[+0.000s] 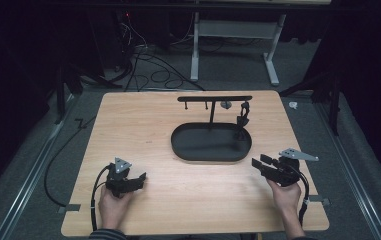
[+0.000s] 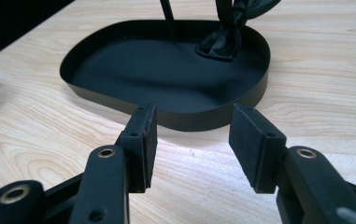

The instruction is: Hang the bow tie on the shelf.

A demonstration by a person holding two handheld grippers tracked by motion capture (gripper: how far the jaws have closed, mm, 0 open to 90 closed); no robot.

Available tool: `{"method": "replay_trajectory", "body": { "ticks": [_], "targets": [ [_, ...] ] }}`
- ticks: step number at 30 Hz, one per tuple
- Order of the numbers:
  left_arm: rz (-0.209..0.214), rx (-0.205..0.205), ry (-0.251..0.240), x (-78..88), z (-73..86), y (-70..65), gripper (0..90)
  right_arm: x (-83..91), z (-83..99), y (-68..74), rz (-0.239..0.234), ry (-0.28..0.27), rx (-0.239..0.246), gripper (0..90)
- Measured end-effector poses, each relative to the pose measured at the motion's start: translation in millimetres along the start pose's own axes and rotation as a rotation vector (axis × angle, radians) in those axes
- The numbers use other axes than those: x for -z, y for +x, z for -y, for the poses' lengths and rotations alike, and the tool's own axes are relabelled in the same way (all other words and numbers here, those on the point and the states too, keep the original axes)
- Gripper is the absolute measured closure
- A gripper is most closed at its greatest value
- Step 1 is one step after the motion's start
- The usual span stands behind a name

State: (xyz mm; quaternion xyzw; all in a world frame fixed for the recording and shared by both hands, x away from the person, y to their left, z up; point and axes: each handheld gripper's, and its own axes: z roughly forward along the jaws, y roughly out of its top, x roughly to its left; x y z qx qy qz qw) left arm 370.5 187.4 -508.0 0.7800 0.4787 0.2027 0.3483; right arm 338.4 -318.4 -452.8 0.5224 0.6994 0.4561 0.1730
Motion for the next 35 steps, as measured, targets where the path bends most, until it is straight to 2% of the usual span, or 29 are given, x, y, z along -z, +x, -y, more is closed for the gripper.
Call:
{"method": "replay_trajectory", "body": {
  "ticks": [16,17,21,25,28,35],
  "targets": [
    [-0.001,0.001,-0.001,-0.1,0.0,-0.1,23.0,-26.2,14.9,1.7,0.081,0.085,0.067,53.0],
    [0.0,0.002,-0.001,-0.1,0.0,-0.1,23.0,-31.4,17.4,1.8,0.103,0.101,0.089,52.7],
    [-0.001,0.001,-0.001,-0.1,0.0,-0.1,23.1,-37.4,19.5,3.7,0.128,0.13,0.103,51.4],
    [-0.001,0.0,-0.001,-0.1,0.0,-0.2,23.0,-50.7,24.3,9.0,0.173,0.197,0.158,48.1],
    [-0.002,0.001,-0.001,0.0,0.1,-0.3,23.0,-53.1,28.8,10.6,0.183,0.174,0.172,46.4],
    [-0.003,0.002,-0.003,-0.1,0.2,-0.5,23.0,-53.2,28.9,10.8,0.182,0.175,0.176,44.5]
  ]
}}
